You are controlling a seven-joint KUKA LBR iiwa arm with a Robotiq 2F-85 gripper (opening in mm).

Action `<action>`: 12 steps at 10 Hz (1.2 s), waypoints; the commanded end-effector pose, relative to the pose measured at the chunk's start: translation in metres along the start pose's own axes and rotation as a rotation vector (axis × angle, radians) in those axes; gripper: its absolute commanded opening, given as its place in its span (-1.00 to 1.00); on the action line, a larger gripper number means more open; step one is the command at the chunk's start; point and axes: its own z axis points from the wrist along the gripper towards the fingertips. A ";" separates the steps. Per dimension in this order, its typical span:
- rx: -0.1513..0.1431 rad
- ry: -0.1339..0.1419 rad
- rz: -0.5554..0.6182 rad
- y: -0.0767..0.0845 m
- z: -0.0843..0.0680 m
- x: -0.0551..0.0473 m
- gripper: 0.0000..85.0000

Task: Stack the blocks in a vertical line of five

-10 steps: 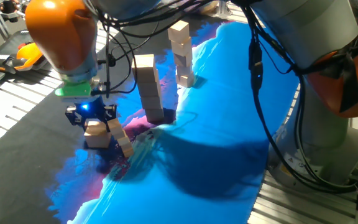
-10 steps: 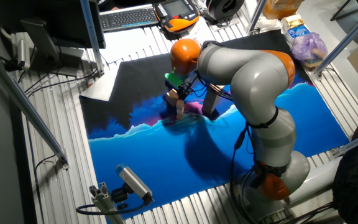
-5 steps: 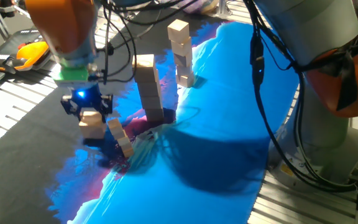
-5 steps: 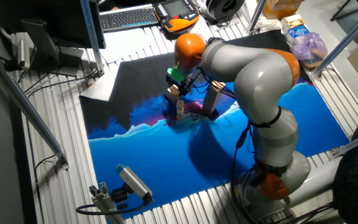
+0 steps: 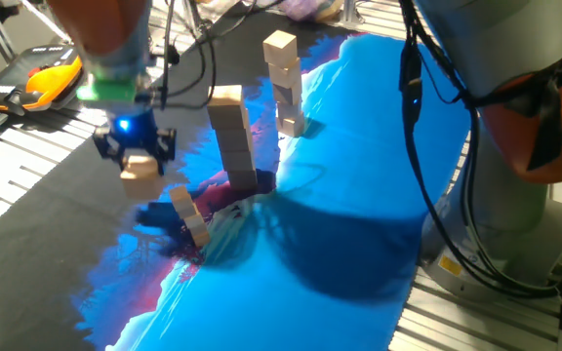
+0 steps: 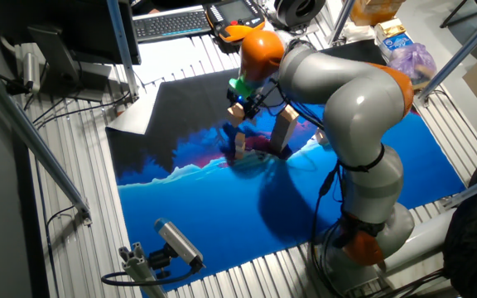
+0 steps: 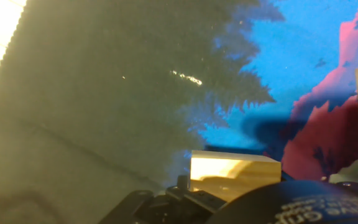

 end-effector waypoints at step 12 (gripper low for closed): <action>-0.034 -0.017 -0.068 -0.021 -0.081 -0.026 -1.00</action>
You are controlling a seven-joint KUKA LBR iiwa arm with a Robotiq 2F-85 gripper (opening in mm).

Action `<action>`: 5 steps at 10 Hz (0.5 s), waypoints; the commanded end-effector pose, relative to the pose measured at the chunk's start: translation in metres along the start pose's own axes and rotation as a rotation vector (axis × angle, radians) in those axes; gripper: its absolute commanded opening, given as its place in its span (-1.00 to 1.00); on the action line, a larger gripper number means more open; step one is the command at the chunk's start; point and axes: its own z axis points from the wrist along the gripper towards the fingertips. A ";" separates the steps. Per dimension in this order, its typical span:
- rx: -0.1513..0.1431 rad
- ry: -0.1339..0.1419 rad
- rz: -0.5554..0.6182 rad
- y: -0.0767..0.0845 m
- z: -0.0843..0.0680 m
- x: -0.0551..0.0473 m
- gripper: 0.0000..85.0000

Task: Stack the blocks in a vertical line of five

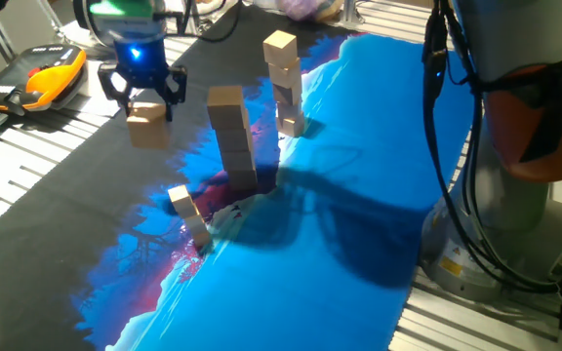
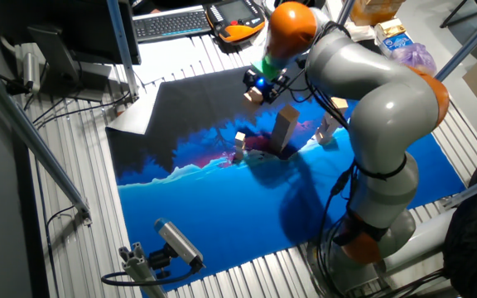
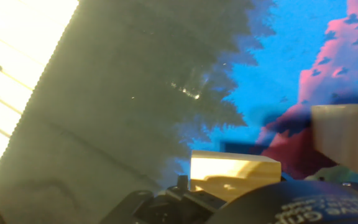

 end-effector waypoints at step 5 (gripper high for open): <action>0.070 -0.114 -0.027 0.000 0.000 0.000 -1.00</action>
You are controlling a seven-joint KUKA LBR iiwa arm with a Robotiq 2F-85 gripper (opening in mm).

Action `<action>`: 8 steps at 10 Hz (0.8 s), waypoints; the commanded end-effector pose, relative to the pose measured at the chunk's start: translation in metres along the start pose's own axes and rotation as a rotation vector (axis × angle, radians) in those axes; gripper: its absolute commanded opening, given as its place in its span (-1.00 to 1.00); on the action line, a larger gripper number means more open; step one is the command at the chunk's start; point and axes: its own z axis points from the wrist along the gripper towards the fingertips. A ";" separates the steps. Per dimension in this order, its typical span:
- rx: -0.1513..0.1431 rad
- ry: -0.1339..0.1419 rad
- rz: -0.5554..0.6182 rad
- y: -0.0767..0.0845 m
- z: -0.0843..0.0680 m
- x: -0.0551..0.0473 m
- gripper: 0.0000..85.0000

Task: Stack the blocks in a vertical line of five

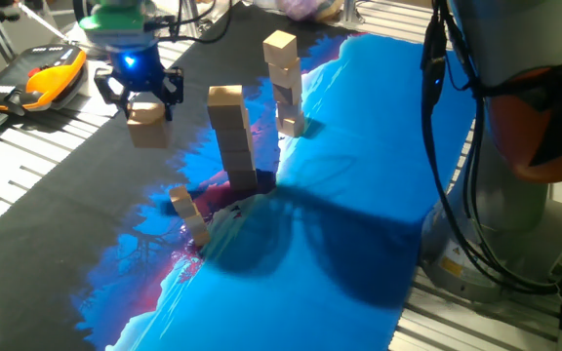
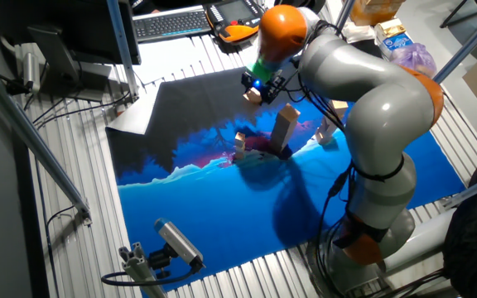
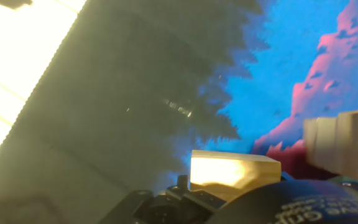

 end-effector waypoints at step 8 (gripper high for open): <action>-0.039 0.070 -0.039 -0.014 -0.031 -0.003 -1.00</action>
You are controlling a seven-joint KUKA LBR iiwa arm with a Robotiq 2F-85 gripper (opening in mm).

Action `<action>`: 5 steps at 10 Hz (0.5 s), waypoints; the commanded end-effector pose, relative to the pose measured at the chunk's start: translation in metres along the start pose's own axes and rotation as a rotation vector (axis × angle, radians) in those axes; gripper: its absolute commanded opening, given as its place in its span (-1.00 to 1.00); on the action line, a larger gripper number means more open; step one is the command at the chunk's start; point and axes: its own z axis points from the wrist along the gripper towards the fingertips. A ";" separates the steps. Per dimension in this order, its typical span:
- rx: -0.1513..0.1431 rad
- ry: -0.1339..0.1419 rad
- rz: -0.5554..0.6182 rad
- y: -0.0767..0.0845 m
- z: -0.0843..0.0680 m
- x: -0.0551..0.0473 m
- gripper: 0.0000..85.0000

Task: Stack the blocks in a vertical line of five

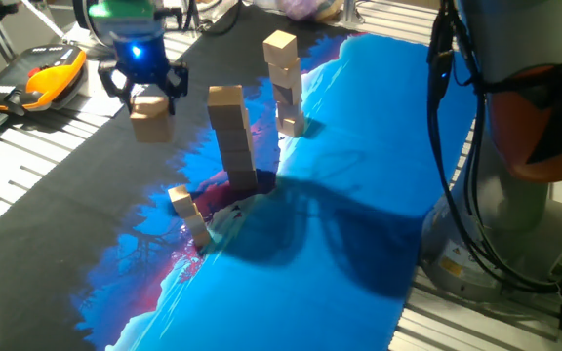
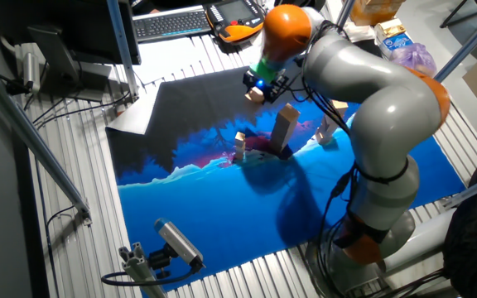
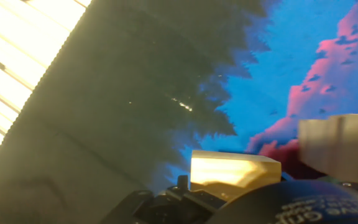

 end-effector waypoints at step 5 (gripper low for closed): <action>0.039 0.052 -0.010 -0.024 -0.045 -0.022 -1.00</action>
